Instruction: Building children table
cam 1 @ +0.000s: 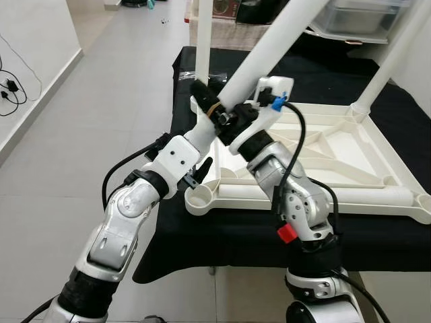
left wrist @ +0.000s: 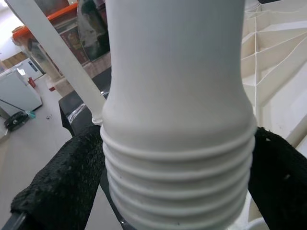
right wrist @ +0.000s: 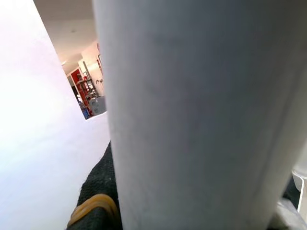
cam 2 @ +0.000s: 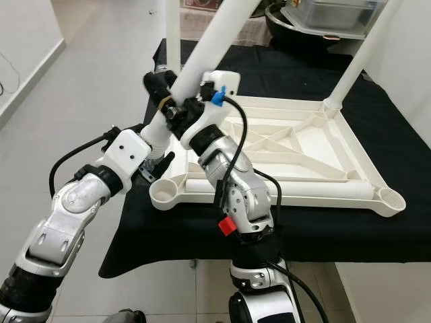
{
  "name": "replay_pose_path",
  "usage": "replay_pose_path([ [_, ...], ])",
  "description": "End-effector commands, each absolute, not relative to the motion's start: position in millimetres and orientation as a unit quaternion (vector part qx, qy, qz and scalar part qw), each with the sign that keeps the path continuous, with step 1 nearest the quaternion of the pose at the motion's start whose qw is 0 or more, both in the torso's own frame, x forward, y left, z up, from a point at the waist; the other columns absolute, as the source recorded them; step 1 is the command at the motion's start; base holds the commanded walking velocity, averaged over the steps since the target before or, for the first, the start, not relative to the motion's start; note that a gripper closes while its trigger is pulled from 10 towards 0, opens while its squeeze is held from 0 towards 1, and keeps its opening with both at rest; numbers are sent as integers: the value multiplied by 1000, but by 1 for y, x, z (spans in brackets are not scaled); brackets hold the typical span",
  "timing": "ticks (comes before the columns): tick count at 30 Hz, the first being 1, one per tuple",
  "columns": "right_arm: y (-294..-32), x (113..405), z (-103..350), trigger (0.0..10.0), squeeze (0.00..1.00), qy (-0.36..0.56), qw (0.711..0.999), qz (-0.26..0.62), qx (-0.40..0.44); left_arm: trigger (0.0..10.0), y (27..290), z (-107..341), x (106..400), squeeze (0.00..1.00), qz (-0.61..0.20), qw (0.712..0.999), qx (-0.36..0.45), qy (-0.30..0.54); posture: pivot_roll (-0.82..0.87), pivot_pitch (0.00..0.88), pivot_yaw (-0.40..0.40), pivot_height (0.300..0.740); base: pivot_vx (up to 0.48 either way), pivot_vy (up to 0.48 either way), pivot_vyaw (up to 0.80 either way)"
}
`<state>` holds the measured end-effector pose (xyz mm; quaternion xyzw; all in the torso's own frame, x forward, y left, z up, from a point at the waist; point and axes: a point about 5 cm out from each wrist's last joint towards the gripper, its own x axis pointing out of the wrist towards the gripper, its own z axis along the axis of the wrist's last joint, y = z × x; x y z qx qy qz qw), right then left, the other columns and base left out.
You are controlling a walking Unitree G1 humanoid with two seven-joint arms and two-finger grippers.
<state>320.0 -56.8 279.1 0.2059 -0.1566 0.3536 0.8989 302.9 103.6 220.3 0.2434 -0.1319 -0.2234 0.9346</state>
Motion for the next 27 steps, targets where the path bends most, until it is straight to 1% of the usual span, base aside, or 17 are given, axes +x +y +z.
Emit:
replay_pose_path([
  [1,-58,316,281,10000,0,-166,897,356,204,10000,102,218,304,0,-226,933,248,-129,70,106,-104,740,0,0,0],
  [20,-52,312,275,10000,0,-159,894,369,197,10000,91,215,311,0,-252,925,248,-137,67,110,-104,740,0,0,0],
  [21,-52,312,275,10000,0,-158,895,369,196,8784,90,215,310,0,-255,925,246,-139,67,110,-104,740,0,0,0],
  [22,-52,312,275,10000,0,-158,895,369,196,8784,90,215,310,0,-255,925,246,-139,67,110,-104,740,0,0,0],
  [23,-52,312,274,10000,0,-158,895,368,196,0,88,214,310,0,-258,924,245,-138,67,110,-104,740,0,0,0],
  [27,-52,312,274,10000,0,-157,896,367,195,0,88,213,309,0,-261,924,245,-138,68,109,-105,740,0,0,0],
])
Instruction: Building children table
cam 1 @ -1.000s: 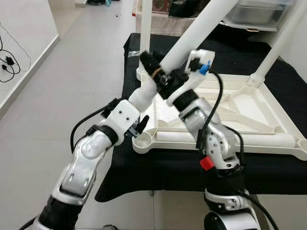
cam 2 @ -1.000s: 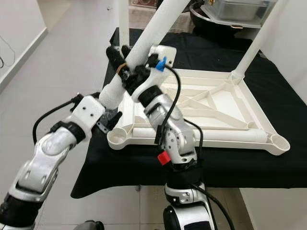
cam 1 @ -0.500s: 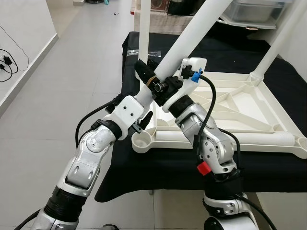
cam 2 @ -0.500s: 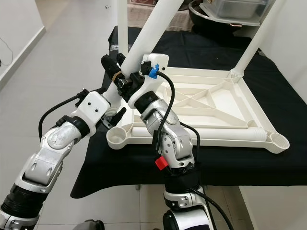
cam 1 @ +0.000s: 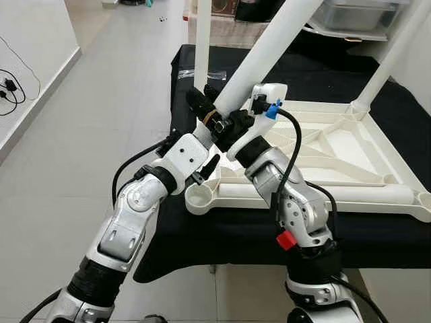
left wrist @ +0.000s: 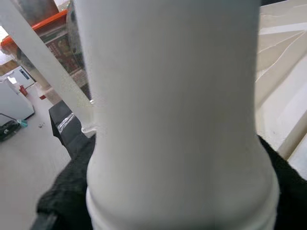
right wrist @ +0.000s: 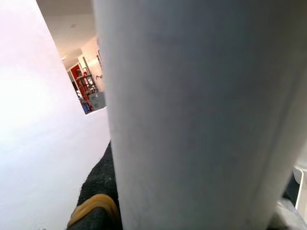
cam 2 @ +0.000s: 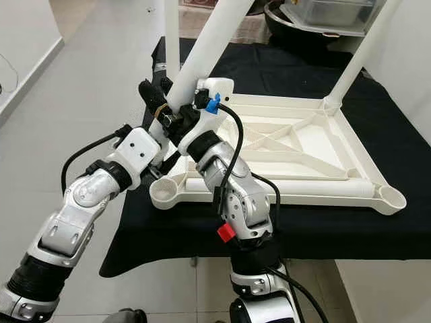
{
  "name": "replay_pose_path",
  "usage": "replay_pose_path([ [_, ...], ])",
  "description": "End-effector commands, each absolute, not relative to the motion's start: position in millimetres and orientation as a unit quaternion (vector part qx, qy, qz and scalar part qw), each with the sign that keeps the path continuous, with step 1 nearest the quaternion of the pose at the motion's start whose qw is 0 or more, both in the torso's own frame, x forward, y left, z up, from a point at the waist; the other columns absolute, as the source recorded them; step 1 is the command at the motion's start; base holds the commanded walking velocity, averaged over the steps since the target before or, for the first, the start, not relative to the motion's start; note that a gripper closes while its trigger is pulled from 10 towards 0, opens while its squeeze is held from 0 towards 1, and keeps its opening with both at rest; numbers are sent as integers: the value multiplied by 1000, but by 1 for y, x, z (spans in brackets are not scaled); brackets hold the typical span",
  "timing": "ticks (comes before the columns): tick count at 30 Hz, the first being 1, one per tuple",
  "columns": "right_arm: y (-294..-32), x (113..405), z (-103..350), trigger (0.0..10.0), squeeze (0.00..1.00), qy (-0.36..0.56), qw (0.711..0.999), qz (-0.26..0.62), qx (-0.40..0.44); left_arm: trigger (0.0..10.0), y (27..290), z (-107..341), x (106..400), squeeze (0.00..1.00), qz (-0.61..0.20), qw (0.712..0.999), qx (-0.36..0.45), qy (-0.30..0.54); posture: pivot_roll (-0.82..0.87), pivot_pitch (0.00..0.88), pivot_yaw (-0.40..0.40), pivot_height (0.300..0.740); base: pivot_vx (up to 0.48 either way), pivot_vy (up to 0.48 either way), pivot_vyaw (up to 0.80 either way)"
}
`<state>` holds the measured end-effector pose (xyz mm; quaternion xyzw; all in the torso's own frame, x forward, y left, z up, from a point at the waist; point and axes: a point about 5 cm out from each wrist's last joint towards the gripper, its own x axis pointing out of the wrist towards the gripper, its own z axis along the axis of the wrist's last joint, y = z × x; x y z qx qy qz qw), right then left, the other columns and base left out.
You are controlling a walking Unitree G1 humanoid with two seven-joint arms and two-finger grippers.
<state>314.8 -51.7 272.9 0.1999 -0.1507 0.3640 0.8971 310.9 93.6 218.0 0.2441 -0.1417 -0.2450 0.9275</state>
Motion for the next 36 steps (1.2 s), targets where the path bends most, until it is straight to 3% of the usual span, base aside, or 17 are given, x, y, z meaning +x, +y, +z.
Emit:
replay_pose_path([
  [1,-52,312,274,10000,0,-157,897,366,193,0,86,211,307,0,-267,921,248,-139,67,108,-105,740,0,0,0],
  [7,-53,314,275,10000,0,-154,898,361,198,0,87,210,307,0,-263,918,260,-143,67,110,-106,740,0,0,0],
  [8,-54,314,275,10000,0,-152,898,360,200,10000,88,209,308,0,-261,918,265,-141,67,110,-106,740,0,0,0],
  [11,-55,316,275,10000,0,-148,899,355,209,10000,91,208,308,0,-257,914,281,-141,66,110,-106,740,0,0,0],
  [12,-55,316,275,10000,1000,-147,899,354,211,10000,92,207,308,0,-257,913,284,-141,66,110,-106,740,0,0,0],
  [17,-56,318,275,10000,1000,-144,898,357,215,10000,97,207,308,0,-252,911,294,-143,68,109,-107,740,0,0,0],
  [18,-56,318,276,10000,0,-143,897,357,220,10000,98,207,308,0,-251,911,296,-142,69,111,-104,740,0,0,0],
  [31,-55,318,280,10000,0,-142,890,365,234,10000,98,205,307,0,-249,908,302,-146,65,109,-108,740,0,0,0],
  [32,-55,318,280,5647,0,-142,889,366,235,10000,97,205,307,0,-250,908,302,-146,65,109,-108,740,0,0,0],
  [33,-54,317,280,0,0,-142,888,367,237,10000,97,205,307,0,-250,908,302,-147,64,109,-106,740,0,0,0],
  [36,-54,317,280,0,0,-142,888,368,239,10000,97,205,307,0,-250,908,303,-148,65,109,-106,740,0,0,0],
])
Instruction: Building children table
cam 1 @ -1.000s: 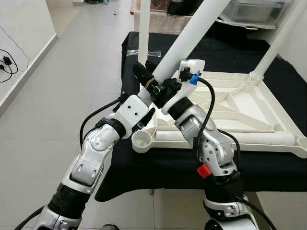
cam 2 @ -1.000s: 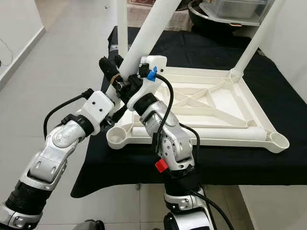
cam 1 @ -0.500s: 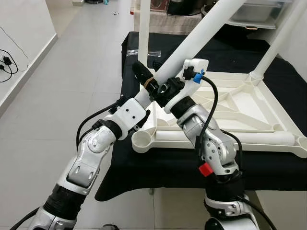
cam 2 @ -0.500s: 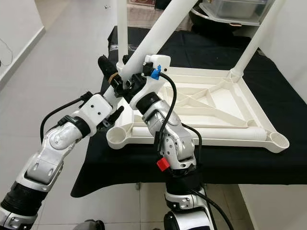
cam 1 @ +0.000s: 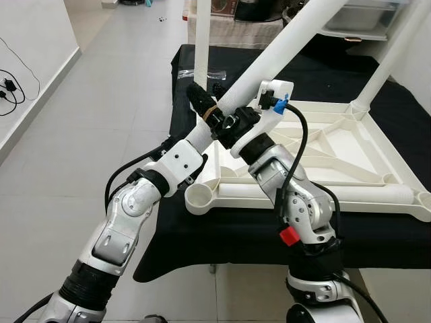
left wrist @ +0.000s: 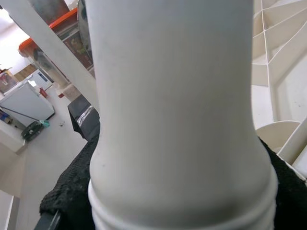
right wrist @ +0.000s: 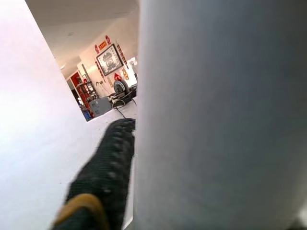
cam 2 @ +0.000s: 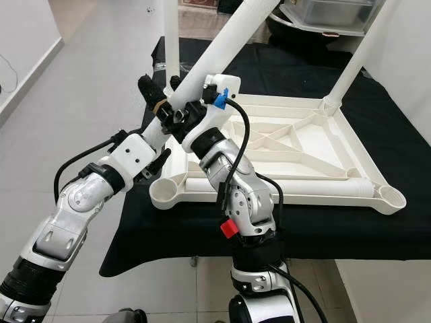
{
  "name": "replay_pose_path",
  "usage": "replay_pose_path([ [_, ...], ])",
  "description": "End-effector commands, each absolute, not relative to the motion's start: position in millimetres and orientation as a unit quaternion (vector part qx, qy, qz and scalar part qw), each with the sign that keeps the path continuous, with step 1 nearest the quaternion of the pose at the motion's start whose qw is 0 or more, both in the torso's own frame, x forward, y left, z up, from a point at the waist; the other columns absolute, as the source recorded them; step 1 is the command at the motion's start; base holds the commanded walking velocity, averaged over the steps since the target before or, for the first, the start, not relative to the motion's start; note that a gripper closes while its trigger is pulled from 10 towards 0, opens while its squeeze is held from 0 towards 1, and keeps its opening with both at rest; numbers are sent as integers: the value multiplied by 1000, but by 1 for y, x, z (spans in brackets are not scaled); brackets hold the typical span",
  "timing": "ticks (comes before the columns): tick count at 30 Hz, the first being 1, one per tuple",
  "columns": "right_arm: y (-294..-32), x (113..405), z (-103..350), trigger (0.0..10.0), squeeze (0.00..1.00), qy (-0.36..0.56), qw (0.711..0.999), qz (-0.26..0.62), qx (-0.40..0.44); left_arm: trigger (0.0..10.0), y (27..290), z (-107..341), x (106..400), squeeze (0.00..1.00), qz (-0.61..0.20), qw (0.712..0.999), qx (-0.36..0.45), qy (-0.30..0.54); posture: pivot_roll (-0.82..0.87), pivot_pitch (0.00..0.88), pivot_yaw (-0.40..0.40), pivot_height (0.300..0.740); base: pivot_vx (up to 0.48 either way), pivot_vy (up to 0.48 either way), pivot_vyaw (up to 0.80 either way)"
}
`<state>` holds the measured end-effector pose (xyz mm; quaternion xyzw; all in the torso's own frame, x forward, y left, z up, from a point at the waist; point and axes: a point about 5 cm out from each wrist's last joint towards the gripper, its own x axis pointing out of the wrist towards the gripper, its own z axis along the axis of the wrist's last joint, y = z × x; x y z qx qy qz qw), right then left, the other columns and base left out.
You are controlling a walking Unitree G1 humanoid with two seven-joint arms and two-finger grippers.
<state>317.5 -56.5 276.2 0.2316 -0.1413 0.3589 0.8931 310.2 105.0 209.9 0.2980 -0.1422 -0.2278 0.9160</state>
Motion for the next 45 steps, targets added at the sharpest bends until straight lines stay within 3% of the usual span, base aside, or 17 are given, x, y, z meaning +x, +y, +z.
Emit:
replay_pose_path([
  [1,-54,317,280,0,0,-141,887,368,242,10000,96,206,307,0,-251,908,302,-149,65,110,-106,740,0,0,0],
  [18,-55,319,283,0,0,-147,889,360,242,10000,98,194,306,0,-258,920,276,-107,65,109,-106,740,0,0,0],
  [19,-56,319,284,0,0,-148,889,358,242,10000,99,194,306,1000,-257,922,270,-104,64,109,-106,740,0,0,0],
  [24,-58,321,286,0,0,-152,890,353,245,10000,101,192,306,1000,-256,920,279,-98,64,108,-105,740,0,0,0],
  [25,-59,322,286,0,0,-153,891,351,246,10000,102,191,305,0,-263,917,285,-94,64,107,-105,740,0,0,0],
  [39,-83,335,294,0,0,-177,908,312,216,10000,149,170,286,0,-201,946,254,-33,65,96,-103,740,0,0,0],
  [40,-85,336,295,10000,0,-179,910,309,211,10000,152,165,281,0,-195,949,247,-23,69,95,-104,740,0,0,0],
  [45,-95,343,295,10000,0,-188,916,317,156,10000,144,150,242,0,-208,962,175,8,76,101,-112,740,0,0,0],
])
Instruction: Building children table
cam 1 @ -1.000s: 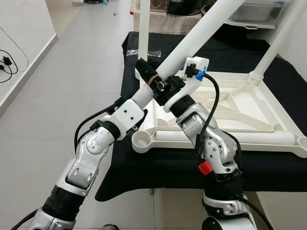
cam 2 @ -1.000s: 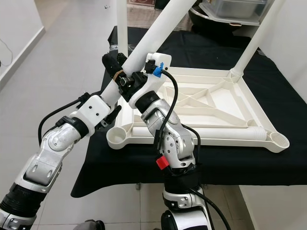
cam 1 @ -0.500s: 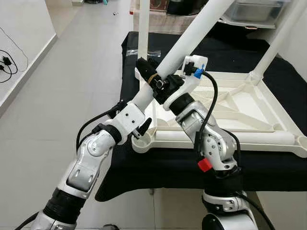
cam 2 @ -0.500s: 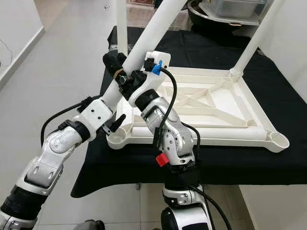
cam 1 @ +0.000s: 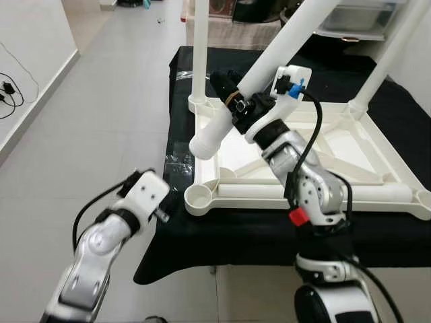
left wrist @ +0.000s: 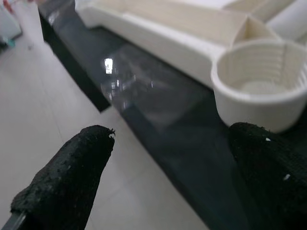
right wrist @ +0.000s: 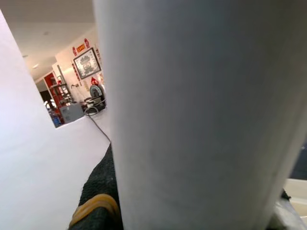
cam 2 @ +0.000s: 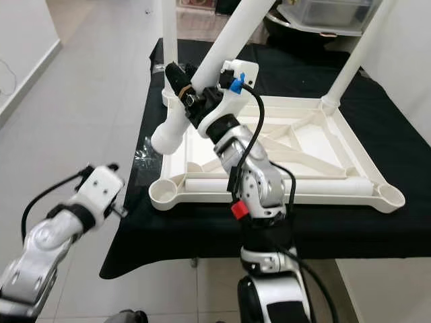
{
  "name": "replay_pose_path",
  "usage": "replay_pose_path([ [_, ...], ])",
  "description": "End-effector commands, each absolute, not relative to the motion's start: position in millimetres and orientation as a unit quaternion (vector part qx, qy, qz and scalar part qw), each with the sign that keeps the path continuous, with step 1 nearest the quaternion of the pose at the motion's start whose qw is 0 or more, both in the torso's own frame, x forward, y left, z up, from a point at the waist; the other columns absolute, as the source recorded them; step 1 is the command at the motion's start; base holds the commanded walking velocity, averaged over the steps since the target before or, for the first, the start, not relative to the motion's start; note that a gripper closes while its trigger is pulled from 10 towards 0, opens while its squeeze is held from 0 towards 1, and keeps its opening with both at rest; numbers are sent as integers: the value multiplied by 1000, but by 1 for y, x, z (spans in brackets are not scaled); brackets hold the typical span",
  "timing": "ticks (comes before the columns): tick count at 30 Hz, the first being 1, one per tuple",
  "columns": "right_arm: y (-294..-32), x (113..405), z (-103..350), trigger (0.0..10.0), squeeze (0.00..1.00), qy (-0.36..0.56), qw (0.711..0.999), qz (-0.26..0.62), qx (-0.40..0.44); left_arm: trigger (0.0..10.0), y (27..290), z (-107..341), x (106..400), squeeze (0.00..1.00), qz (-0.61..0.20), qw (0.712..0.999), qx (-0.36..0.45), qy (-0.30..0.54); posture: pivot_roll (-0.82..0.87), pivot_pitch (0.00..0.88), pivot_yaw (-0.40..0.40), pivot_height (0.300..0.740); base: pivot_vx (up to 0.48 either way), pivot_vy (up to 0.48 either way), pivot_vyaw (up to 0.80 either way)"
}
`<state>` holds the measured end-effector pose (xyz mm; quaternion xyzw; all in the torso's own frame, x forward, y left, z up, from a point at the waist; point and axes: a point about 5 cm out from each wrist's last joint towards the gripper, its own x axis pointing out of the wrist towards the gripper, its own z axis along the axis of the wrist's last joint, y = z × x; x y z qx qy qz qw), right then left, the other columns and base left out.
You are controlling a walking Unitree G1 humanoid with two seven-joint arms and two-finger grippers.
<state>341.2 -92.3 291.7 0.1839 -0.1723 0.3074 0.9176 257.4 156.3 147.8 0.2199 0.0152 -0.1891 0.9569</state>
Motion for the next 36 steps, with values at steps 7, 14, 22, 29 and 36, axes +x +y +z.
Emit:
replay_pose_path([
  [7,-102,347,288,10000,0,-187,924,316,109,10000,124,152,217,0,-219,970,103,-3,84,109,-123,740,0,0,114],
  [14,-102,348,276,10000,0,-174,928,313,103,10000,99,140,195,0,-217,974,49,30,86,117,-128,740,0,0,800],
  [22,-110,361,280,10000,0,-168,932,310,83,10000,91,134,183,0,-229,971,50,58,83,140,-134,740,0,0,600],
  [29,-114,366,277,10000,0,-141,907,390,69,10000,91,135,180,0,-222,972,42,67,86,145,-130,740,0,0,0],
  [36,-123,366,275,10000,0,-116,872,474,46,10000,91,135,176,0,-222,972,39,70,96,151,-135,740,0,0,0],
])
